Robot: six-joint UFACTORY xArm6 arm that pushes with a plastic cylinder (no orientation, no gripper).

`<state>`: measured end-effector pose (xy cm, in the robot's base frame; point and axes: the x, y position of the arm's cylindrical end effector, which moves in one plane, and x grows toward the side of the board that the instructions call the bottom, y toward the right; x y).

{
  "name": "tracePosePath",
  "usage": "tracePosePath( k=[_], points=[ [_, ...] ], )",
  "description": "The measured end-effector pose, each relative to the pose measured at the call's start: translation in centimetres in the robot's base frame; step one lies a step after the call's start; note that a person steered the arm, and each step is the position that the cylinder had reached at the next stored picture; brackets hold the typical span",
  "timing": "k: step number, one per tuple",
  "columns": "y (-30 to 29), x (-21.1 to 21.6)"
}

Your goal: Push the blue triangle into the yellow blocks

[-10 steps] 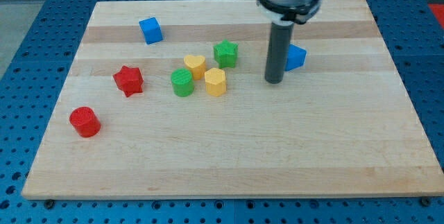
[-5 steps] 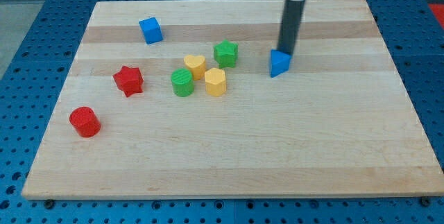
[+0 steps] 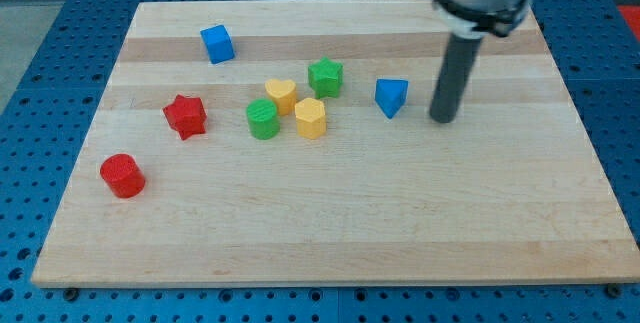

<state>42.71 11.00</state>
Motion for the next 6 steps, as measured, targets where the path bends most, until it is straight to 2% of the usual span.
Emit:
tracePosePath(
  k=[1,2,4,5,6],
  points=[
    [-1.3,-1.1],
    [0.7,-2.2],
    [-10.1,-3.7],
    [-12.5,-3.7],
    [-7.9,-3.7]
  ],
)
